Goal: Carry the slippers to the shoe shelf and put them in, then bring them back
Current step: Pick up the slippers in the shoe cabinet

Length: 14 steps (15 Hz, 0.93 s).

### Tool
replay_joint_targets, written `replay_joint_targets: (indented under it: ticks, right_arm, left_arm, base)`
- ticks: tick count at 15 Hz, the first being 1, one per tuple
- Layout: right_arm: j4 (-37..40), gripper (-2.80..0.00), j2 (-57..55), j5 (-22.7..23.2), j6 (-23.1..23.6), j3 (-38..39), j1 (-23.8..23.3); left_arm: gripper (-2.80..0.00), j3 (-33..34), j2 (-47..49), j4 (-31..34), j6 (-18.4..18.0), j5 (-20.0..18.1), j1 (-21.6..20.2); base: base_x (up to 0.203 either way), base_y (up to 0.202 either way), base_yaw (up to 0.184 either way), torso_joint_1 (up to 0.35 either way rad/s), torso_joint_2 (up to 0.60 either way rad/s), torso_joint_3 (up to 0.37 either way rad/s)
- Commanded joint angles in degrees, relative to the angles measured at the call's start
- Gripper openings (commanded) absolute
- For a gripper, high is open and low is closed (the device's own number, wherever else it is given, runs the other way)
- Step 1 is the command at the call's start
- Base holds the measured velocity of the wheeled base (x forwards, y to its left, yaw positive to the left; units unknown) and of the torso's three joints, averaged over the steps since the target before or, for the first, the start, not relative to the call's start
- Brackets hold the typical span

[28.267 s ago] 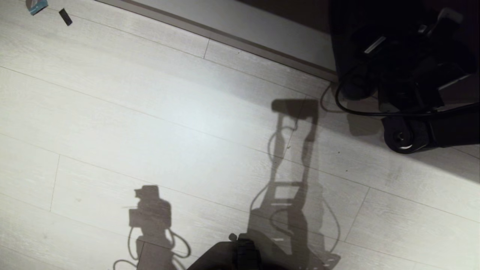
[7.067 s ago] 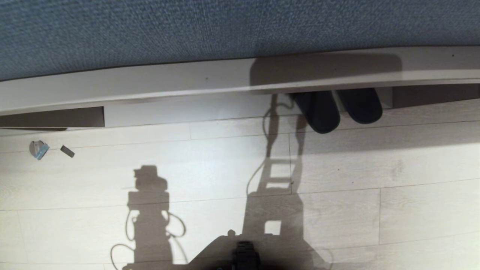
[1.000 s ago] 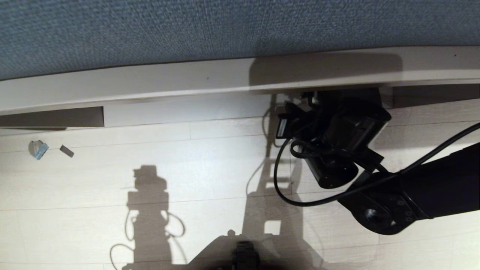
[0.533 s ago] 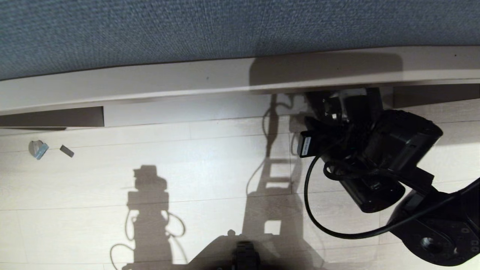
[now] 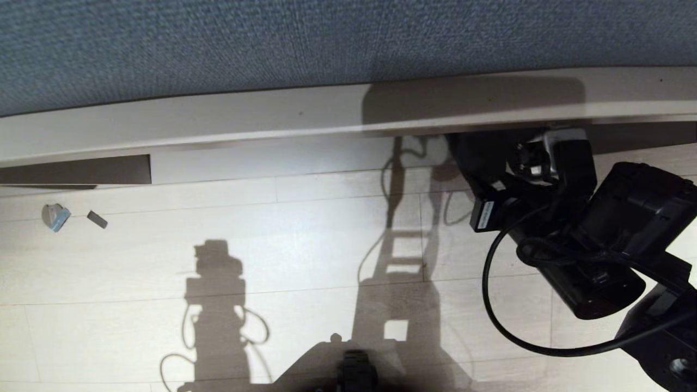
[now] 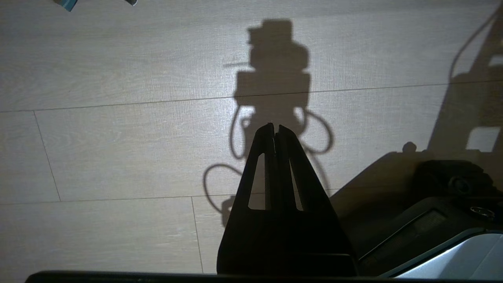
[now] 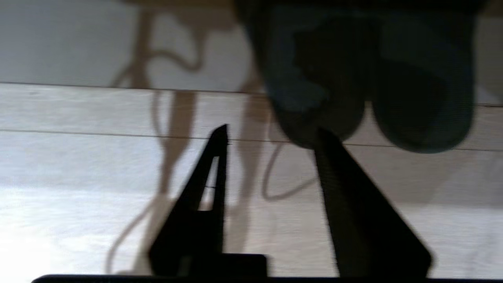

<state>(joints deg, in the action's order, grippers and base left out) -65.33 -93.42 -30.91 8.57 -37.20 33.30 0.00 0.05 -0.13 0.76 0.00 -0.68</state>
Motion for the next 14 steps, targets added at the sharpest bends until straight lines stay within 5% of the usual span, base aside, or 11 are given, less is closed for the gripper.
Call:
replay_joint_targets:
  ticks: [1,6,14]
  right_arm:
    - [-0.6,0.0,0.1,0.8,0.2,0.6,-2.7]
    - [-1.5,0.0,-0.5,16.5,-2.9,1.3,-13.7]
    - [-15.1,0.0,-11.6,23.5,-3.5,-6.5,-19.3]
  left_arm:
    - [-2.8,0.0,0.0,0.0,0.0,0.0,0.0]
    - [-2.8,0.0,0.0,-0.1,-0.1,0.0,0.0]
    - [-2.8,0.0,0.0,0.0,-0.1,0.1,0.0]
  base:
    - [0.0,0.0,0.0,0.0,0.0,0.0]
    - [0.0,0.0,0.0,0.0,0.0,0.0]
    - [0.0,0.0,0.0,0.0,0.0,0.0]
